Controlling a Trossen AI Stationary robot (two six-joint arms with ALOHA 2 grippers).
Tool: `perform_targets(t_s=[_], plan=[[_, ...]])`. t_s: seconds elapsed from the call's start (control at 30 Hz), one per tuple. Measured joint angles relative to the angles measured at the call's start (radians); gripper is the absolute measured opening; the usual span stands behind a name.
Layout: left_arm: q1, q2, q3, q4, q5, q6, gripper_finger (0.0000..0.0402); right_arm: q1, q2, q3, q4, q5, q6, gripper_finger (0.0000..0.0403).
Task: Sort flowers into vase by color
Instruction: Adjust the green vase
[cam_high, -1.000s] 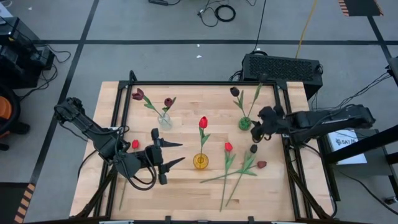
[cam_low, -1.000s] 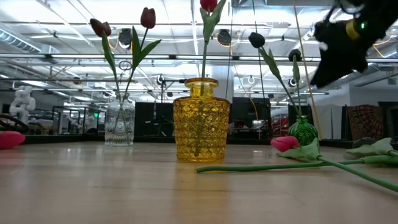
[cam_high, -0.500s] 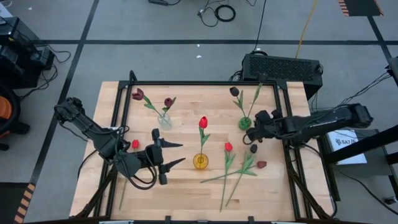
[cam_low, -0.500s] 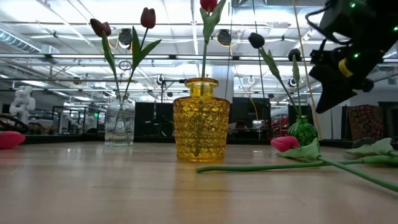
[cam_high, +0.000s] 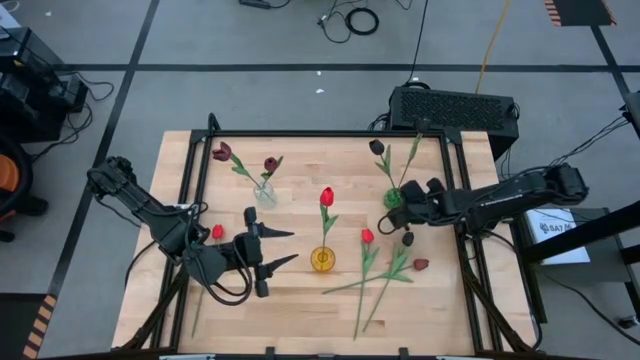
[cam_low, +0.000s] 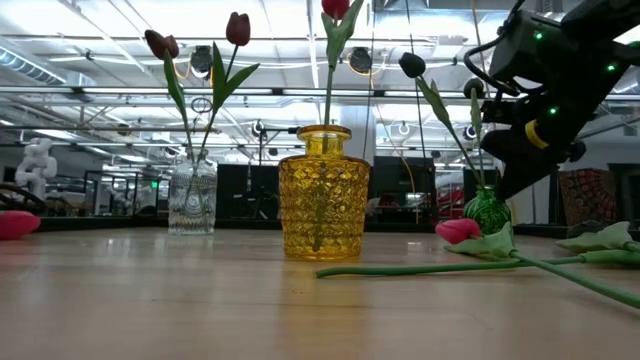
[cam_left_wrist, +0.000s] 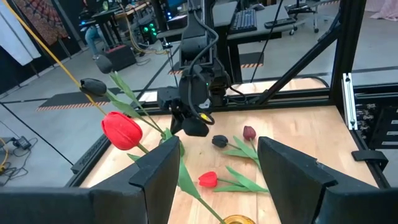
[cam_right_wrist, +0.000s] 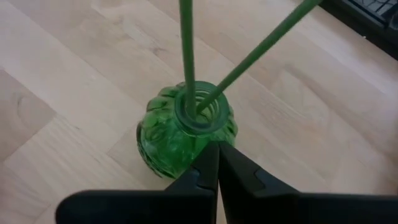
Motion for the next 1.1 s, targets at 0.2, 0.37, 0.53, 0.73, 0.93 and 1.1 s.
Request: perform_targets(t_s=[0.2, 0.37, 0.53, 0.73, 0.93, 1.1], plan=[[0.0, 0.0, 0.0, -0.002, 0.0, 0.0, 0.0223, 0.0, 0.006, 0.0, 0.056, 0.0, -0.024, 0.0001], [0.0, 0.0, 0.0, -0.003, 0.0, 0.0, 0.0223, 0.0, 0.006, 0.0, 0.095, 0.0, -0.04, 0.0001], [0.0, 0.0, 0.0, -0.003, 0.0, 0.0, 0.0223, 0.0, 0.007, 0.0, 0.132, -0.001, -0.05, 0.0], [-0.001, 0.0, 0.0, -0.003, 0.0, 0.0, 0.0223, 0.0, 0.007, 0.0, 0.17, -0.001, -0.066, 0.0], [0.0, 0.0, 0.0, -0.003, 0.0, 0.001, 0.0223, 0.0, 0.012, 0.0, 0.236, -0.001, -0.117, 0.0], [-0.003, 0.0, 0.0, -0.004, 0.0, 0.001, 0.0223, 0.001, -0.015, 0.0, 0.182, -0.024, -0.142, 0.0]])
